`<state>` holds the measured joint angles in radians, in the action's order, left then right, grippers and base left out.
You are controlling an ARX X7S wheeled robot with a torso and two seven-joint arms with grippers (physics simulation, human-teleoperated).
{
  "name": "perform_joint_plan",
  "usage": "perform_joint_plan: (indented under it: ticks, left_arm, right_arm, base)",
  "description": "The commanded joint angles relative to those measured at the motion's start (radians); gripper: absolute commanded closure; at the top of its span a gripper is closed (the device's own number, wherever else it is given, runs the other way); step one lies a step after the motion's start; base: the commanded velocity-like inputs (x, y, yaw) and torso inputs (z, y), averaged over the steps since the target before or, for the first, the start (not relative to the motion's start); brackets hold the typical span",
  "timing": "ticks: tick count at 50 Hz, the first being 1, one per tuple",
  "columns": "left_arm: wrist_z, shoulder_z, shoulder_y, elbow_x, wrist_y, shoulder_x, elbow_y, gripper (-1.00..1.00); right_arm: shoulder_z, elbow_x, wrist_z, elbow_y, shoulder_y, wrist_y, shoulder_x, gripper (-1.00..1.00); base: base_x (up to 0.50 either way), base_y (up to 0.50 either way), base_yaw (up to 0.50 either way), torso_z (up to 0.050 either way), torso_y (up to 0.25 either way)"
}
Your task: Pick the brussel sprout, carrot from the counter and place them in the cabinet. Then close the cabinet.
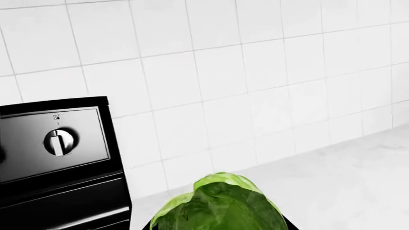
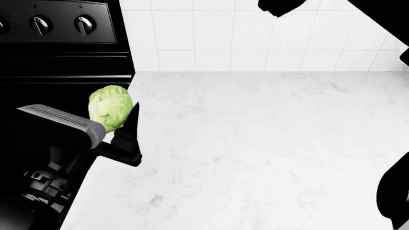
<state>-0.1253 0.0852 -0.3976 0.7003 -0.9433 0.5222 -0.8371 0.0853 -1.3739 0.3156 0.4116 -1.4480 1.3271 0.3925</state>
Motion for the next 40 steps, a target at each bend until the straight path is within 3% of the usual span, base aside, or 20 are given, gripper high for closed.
perform_joint_plan:
  ticks: [1,7,13,19,28,40]
  left_arm:
    - [-0.050,0.026,-0.049,0.077,-0.053,-0.005,-0.054,1.00]
    - [-0.149,0.084,-0.156,0.241,-0.175,-0.019,-0.149,1.00]
    - [-0.377,0.154,-0.368,0.576,-0.310,-0.020,-0.179,1.00]
    - [-0.578,0.113,-0.560,0.792,-0.342,-0.004,-0.119,1.00]
    - [-0.732,0.016,-0.780,0.917,-0.349,0.000,-0.038,1.00]
    - [-0.739,-0.049,-0.943,0.857,-0.347,-0.039,0.056,1.00]
  right_arm:
    - [0.037,-0.042,0.042,0.030,0.081,0.012,0.057,-1.00]
    - [0.051,-0.053,0.047,0.045,0.114,0.005,0.069,-1.00]
    - [0.060,-0.069,0.055,0.056,0.137,-0.001,0.077,-1.00]
    - [0.070,-0.088,0.068,0.068,0.159,-0.008,0.083,-1.00]
    - [0.074,-0.102,0.076,0.078,0.180,-0.019,0.087,-1.00]
    - [0.066,-0.105,0.080,0.086,0.197,-0.032,0.089,-1.00]
  base:
    - [0.00,0.00,0.00,0.000,0.000]
    - [0.00,0.00,0.00,0.000,0.000]
    - [0.00,0.00,0.00,0.002,0.000]
    - [0.00,0.00,0.00,0.000,0.000]
    - [0.00,0.00,0.00,0.000,0.000]
    - [0.00,0.00,0.00,0.000,0.000]
